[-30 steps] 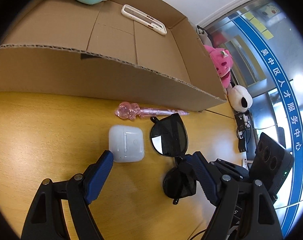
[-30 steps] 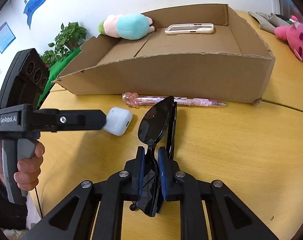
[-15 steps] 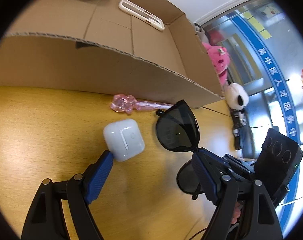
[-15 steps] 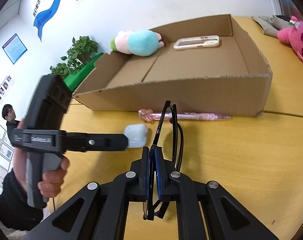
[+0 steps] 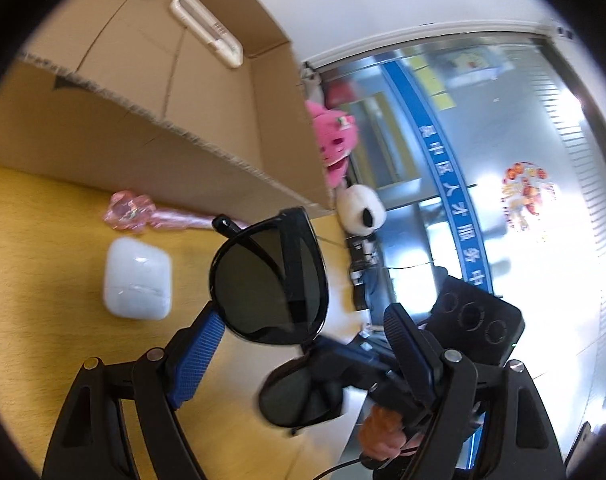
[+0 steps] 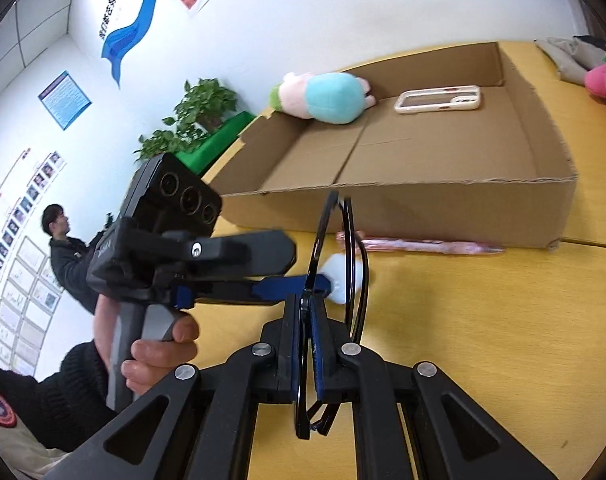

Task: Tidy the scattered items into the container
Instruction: 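Lift the sunglasses with the right gripper and carry them toward the box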

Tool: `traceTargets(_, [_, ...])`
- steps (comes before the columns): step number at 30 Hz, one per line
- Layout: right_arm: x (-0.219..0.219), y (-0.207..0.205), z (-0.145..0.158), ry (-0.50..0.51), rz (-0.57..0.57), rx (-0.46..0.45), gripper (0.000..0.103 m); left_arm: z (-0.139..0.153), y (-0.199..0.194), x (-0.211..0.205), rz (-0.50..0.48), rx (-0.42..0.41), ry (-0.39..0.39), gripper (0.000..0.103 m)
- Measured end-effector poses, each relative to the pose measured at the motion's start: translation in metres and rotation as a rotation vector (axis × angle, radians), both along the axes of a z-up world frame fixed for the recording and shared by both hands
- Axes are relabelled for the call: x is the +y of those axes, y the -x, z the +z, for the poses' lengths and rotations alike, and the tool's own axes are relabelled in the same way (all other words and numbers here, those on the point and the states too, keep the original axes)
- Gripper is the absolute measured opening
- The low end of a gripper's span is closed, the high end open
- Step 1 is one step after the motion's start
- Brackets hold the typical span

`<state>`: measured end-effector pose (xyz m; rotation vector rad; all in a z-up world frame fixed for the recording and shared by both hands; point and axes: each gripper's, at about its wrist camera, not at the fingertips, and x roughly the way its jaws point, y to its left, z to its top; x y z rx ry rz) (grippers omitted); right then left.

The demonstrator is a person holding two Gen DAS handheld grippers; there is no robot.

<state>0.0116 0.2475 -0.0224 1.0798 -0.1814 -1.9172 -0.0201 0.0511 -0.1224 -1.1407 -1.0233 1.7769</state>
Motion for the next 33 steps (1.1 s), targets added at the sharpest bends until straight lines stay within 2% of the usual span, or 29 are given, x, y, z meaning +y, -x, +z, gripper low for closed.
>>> traceTargets(1, [-0.001, -0.001, 0.0, -0.001, 0.007, -0.002, 0.006, 0.002, -0.001, 0.001, 0.003, 0.011, -0.015, 0.08])
traceTargets(3, [-0.003, -0.002, -0.002, -0.005, 0.022, -0.01, 0.006, 0.008, -0.002, -0.002, 0.014, 0.036, -0.035, 0.072])
traceTargets(5, [-0.004, -0.001, -0.004, -0.002, 0.026, -0.019, 0.006, 0.013, -0.002, -0.003, 0.025, 0.049, -0.022, 0.05])
traceTargets(6, [-0.005, -0.001, -0.005, -0.004, 0.028, -0.021, 0.006, 0.015, -0.001, -0.003, 0.024, 0.048, 0.008, 0.043])
traceTargets(7, [-0.006, -0.001, -0.006, -0.009, 0.029, -0.023, 0.006, 0.016, 0.0, -0.002, 0.018, 0.045, 0.033, 0.031])
traceTargets(8, [-0.007, -0.001, -0.007, -0.012, 0.029, -0.026, 0.006, 0.017, 0.0, -0.001, 0.013, 0.048, 0.054, 0.027])
traceTargets(16, [-0.007, 0.004, -0.013, -0.011, 0.028, -0.04, 0.007, 0.019, -0.004, -0.003, 0.022, 0.068, 0.165, 0.016])
traceTargets(20, [-0.006, 0.006, -0.013, 0.0, 0.014, -0.03, 0.011, 0.021, -0.005, -0.007, 0.029, 0.072, 0.192, 0.013])
traceTargets(21, [-0.005, 0.007, -0.013, 0.011, 0.006, -0.03, 0.013, 0.021, -0.005, -0.008, 0.031, 0.073, 0.201, 0.012])
traceTargets(23, [-0.004, 0.01, -0.013, 0.033, -0.012, -0.033, 0.029, 0.021, -0.005, -0.01, 0.031, 0.071, 0.197, 0.011])
traceTargets(25, [-0.006, 0.013, -0.015, 0.037, -0.016, -0.036, 0.034, 0.02, -0.005, -0.01, 0.03, 0.071, 0.198, 0.011])
traceTargets(27, [-0.011, 0.015, -0.017, 0.024, -0.013, -0.036, 0.034, 0.019, -0.005, -0.01, 0.041, 0.069, 0.223, 0.011])
traceTargets(33, [-0.027, 0.015, -0.018, -0.021, -0.005, -0.022, 0.031, 0.012, -0.004, -0.021, 0.074, 0.045, 0.234, 0.011])
